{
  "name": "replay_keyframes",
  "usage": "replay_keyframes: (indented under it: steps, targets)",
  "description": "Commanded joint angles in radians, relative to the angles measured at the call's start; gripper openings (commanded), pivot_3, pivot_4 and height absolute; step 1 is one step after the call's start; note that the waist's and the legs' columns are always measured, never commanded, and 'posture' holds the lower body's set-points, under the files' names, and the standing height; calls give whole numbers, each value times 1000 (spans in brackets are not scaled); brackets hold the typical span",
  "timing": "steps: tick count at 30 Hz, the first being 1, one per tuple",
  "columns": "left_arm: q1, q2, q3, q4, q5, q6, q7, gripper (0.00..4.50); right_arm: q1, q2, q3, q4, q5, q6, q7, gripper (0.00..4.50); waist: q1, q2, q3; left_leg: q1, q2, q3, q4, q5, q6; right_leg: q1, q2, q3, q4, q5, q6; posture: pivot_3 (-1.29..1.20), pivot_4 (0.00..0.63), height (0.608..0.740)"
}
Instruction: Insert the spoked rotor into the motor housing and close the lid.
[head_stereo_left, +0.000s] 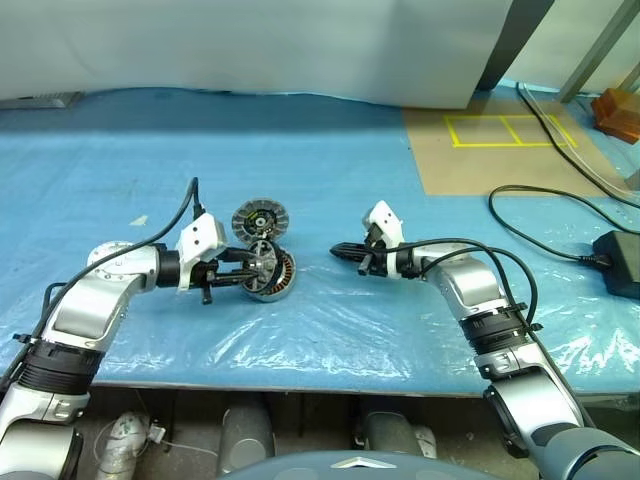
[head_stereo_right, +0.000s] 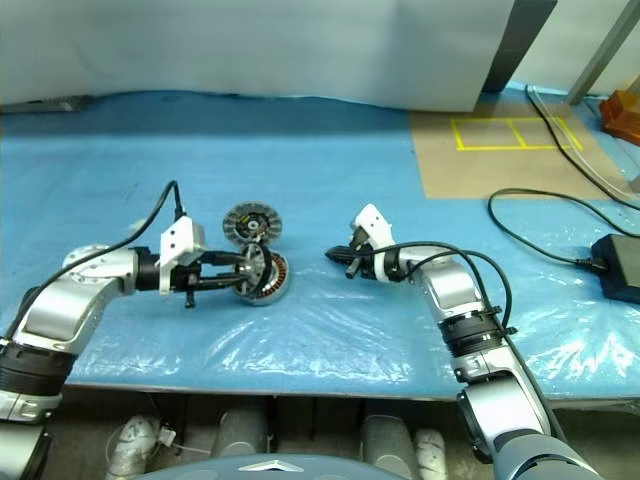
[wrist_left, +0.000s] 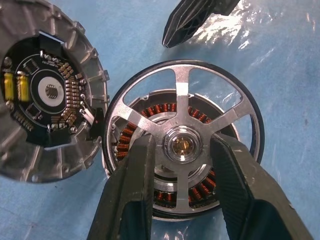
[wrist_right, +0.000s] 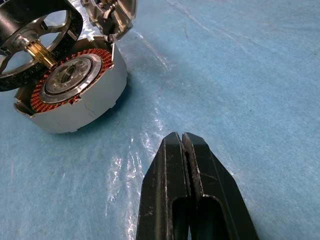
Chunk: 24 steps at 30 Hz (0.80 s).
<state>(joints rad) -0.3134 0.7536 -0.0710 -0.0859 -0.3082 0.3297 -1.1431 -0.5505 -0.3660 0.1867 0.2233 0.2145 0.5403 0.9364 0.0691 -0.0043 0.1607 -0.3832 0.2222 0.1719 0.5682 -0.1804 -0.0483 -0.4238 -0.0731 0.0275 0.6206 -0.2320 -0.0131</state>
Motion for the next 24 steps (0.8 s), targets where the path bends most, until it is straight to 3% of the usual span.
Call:
replay_keyframes:
  steps: [1, 11, 18, 24]
  targets:
    - [-5, 31, 4, -20, 15, -12, -9, 1444, -1, 2, 0, -10, 2, -16, -1, 0, -1, 0, 0, 0, 0, 0, 0, 0, 0, 0, 0, 0, 0, 0, 0, 0, 150, 740]
    - [-19, 43, -27, 8, 73, -36, -7, 1444, 1, 6, 2, 2, -7, -23, -13, 0, -1, 0, 0, 0, 0, 0, 0, 0, 0, 0, 0, 0, 0, 0, 0, 0, 150, 740]
    - [-30, 36, -37, 35, 104, -58, 1, 3583, 2, 12, 5, 13, -13, -31, -19, 0, 0, 0, 0, 0, 0, 0, 0, 0, 0, 0, 0, 0, 1, 0, 0, 0, 150, 740]
    - [-32, 24, -18, 16, 79, -52, 4, 3583, 6, 15, 7, 14, -16, -32, -19, 0, 0, 0, 0, 0, 0, 0, 1, 0, 0, 0, 0, 0, 1, 0, 0, 0, 150, 740]
